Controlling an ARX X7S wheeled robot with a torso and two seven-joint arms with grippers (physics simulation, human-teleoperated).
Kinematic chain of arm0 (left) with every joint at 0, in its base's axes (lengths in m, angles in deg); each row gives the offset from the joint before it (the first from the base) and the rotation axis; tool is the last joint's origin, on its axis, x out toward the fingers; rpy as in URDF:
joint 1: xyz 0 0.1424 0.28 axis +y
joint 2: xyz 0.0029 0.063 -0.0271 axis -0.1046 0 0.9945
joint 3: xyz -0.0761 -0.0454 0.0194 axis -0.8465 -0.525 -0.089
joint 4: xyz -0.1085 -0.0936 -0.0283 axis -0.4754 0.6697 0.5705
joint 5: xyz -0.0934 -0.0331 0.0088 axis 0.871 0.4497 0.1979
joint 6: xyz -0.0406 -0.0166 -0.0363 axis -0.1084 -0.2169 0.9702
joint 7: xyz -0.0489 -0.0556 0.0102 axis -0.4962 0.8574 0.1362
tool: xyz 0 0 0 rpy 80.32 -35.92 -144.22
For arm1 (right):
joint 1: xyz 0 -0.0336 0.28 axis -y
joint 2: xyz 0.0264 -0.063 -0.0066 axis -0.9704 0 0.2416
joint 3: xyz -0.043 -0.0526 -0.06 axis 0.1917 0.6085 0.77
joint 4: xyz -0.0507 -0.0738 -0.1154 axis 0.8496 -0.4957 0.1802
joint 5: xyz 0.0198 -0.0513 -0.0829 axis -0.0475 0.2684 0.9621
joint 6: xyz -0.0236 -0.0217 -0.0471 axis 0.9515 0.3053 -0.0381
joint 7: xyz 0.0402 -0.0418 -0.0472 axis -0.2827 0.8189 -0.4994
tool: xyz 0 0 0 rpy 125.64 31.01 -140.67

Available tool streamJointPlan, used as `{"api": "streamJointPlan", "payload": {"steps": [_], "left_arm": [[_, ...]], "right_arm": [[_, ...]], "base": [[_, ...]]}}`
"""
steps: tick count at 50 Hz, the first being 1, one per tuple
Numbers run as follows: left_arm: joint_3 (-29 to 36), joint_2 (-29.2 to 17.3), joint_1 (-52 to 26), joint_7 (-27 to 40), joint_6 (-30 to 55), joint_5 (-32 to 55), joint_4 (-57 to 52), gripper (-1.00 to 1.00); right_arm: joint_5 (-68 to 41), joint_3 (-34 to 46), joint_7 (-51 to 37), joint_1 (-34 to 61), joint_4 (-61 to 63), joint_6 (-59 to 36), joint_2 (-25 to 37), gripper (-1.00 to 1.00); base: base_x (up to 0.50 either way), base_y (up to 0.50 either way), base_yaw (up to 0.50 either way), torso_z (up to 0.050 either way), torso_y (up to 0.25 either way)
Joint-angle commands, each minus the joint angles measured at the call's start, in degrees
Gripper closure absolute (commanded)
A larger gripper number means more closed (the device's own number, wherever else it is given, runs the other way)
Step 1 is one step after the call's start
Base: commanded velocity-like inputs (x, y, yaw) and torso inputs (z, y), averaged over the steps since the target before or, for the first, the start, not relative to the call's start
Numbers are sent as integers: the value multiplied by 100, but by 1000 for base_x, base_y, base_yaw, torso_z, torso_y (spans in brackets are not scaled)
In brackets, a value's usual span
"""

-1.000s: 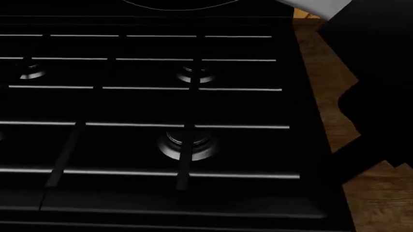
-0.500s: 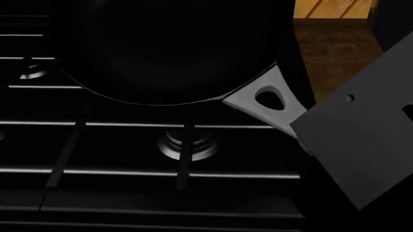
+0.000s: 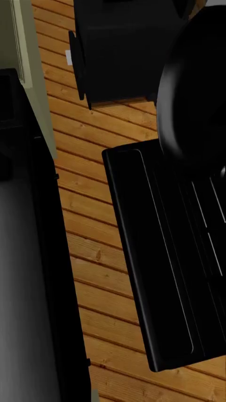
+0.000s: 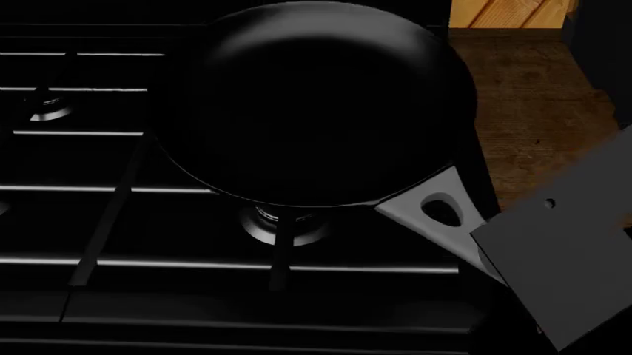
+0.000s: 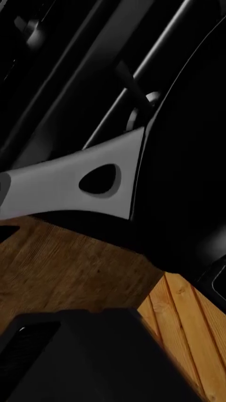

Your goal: Pick up the pan and dump the vegetables in it onto the plate. Then return the pan to the stove.

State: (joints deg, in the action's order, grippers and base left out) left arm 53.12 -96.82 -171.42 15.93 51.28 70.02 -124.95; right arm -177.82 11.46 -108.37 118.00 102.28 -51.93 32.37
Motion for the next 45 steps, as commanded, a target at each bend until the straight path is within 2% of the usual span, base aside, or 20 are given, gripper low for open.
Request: {"api": "streamJointPlan", "payload": {"steps": [1, 26, 45], "left_arm": [[-17, -31, 42, -16, -22, -10, -16, -100], [160, 23, -212, 133, -24, 126, -4, -100], [129, -47, -215, 90, -36, 146, 0, -100]], "right_arm": [[755, -300, 741, 33, -32, -6, 91, 100], [1960, -259, 1446, -817, -206, 482, 71, 100], [2401, -86, 1645, -1016, -594, 476, -540, 100]], "base": [[0, 0, 0, 0, 0], [0, 0, 0, 1, 3], [0, 0, 0, 1, 3]]}}
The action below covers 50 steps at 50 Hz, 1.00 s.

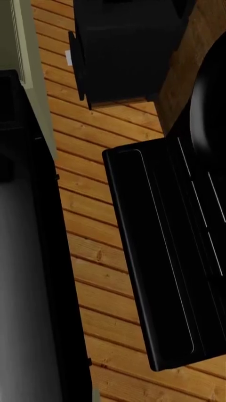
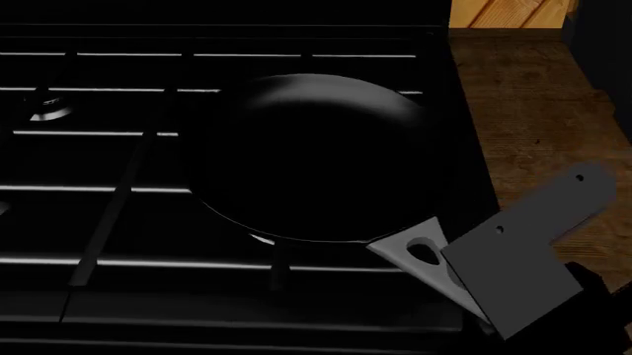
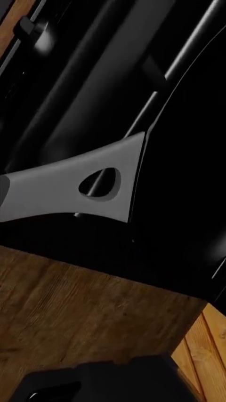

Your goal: Pick up the pan and dump the vegetables in it onto the plate. Then return the pan to the stove.

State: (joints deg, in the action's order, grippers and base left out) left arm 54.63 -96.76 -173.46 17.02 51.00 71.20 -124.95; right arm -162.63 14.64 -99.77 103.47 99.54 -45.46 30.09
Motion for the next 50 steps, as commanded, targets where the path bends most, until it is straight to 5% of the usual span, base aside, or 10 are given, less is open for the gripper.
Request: {"api": "streamJointPlan", "payload": {"steps": [1, 25, 26, 50], "left_arm": [[-37, -66, 8, -27, -18, 30, -10, -100], [-113, -221, 62, -8, -107, 140, -109, -100], [-124, -225, 80, -16, -118, 137, -117, -100], [-193, -214, 318, -106, -194, 23, -205, -100]], "right_arm": [[925, -391, 812, 429, -356, -181, -358, 100], [1280, -259, 1003, 274, -699, -218, -657, 100], [1235, -250, 929, 312, -712, -258, -658, -100], [-33, -855, 196, 1436, -37, -354, -194, -100]], "base": [[0, 0, 0, 0, 0], [0, 0, 0, 0, 3], [0, 0, 0, 0, 11], [0, 0, 0, 0, 0]]}}
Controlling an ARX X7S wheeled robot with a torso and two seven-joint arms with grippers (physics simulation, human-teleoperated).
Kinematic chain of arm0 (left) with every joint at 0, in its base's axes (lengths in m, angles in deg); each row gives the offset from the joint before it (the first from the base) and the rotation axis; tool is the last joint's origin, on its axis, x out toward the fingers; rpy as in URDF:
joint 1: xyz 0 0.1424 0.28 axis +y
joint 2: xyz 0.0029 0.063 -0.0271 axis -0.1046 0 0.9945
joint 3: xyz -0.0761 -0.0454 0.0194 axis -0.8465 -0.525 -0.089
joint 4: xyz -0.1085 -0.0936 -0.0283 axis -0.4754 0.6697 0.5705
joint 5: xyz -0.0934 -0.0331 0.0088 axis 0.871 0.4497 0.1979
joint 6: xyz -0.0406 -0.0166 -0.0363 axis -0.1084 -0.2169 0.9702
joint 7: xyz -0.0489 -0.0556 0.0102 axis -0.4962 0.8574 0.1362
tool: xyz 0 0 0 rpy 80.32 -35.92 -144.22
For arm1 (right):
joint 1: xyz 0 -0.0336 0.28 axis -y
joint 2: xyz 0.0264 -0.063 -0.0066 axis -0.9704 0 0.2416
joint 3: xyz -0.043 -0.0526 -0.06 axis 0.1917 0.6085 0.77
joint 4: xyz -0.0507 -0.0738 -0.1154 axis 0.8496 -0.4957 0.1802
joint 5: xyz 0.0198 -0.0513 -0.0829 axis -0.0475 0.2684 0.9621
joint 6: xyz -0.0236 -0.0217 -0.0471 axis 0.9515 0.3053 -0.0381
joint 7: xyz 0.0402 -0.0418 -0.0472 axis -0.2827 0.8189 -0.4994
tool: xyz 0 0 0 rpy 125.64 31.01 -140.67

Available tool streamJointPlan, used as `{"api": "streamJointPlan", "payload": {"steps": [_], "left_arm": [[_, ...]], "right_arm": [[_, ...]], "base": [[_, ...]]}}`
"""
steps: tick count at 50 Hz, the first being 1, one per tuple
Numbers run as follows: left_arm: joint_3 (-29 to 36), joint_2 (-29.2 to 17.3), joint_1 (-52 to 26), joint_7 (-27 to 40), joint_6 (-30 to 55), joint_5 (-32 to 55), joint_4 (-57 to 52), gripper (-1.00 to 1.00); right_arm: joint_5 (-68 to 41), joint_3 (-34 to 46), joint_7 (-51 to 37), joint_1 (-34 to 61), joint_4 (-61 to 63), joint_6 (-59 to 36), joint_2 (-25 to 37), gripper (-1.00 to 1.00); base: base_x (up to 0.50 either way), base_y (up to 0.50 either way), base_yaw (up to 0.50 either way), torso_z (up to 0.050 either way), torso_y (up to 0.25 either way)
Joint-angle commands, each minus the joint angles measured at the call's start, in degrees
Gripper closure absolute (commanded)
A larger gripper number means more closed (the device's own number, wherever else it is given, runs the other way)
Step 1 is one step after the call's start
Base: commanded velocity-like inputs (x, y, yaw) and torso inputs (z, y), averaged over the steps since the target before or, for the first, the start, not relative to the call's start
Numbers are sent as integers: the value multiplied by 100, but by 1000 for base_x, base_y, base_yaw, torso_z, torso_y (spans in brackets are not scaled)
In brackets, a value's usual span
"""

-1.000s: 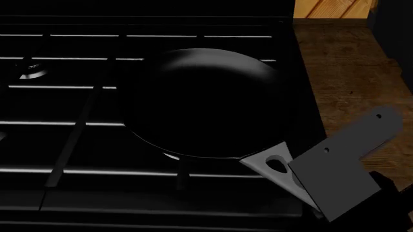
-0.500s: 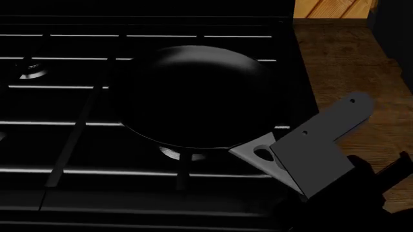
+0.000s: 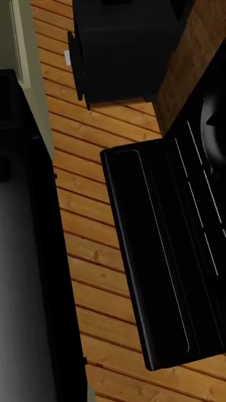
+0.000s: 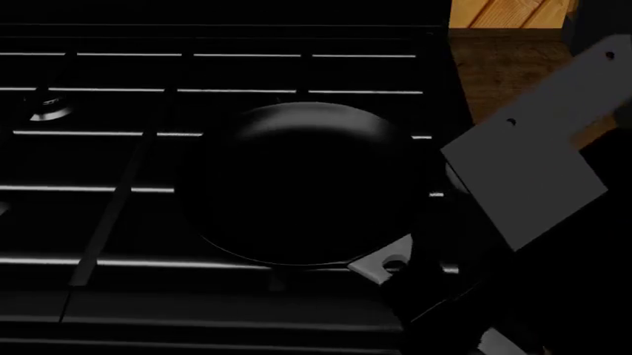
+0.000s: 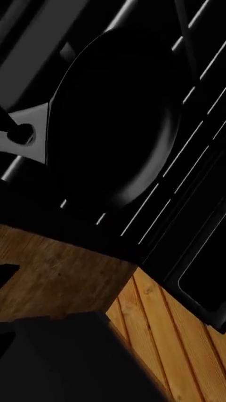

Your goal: Pick up the pan and dump the vegetables in it onto the plate. Then return the pan to the stove.

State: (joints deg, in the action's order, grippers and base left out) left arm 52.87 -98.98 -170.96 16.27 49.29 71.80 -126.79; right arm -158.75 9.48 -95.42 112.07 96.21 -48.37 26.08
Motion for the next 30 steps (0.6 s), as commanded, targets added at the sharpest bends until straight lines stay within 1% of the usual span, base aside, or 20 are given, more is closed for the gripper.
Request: {"api": "streamJointPlan", "payload": {"steps": [1, 7, 15, 18, 22, 26, 29, 30], "left_arm": [[-31, 1, 90, -43, -28, -45, -29, -100], [-172, -46, 330, -124, -118, -132, -129, -100], [-546, -103, 1072, -287, -375, -351, -501, -100], [-549, -36, 1161, -226, -455, -356, -673, -100], [-241, 277, 876, 91, -555, -215, -974, -100], [204, 708, 457, 536, -636, -68, -1234, -100], [432, 924, 215, 748, -660, 17, -1263, -100], [620, 1100, -9, 919, -679, 108, -1286, -100]], "right_arm": [[-462, -374, -270, 631, 355, -72, 254, -100], [-760, -594, -482, 1077, 467, -124, 361, -100], [-1380, -783, -817, 1757, 486, -362, 528, -100], [-1511, -794, -899, 1854, 496, -395, 553, -100], [-1579, -808, -929, 1892, 496, -401, 585, -100], [-1538, -814, -895, 1839, 497, -386, 586, -100], [-1517, -825, -871, 1796, 519, -364, 610, -100], [-1501, -832, -853, 1769, 532, -354, 641, -100]], "base": [[0, 0, 0, 0, 0], [0, 0, 0, 0, 0], [0, 0, 0, 0, 0], [0, 0, 0, 0, 0], [0, 0, 0, 0, 0], [0, 0, 0, 0, 0], [0, 0, 0, 0, 0], [0, 0, 0, 0, 0]]}}
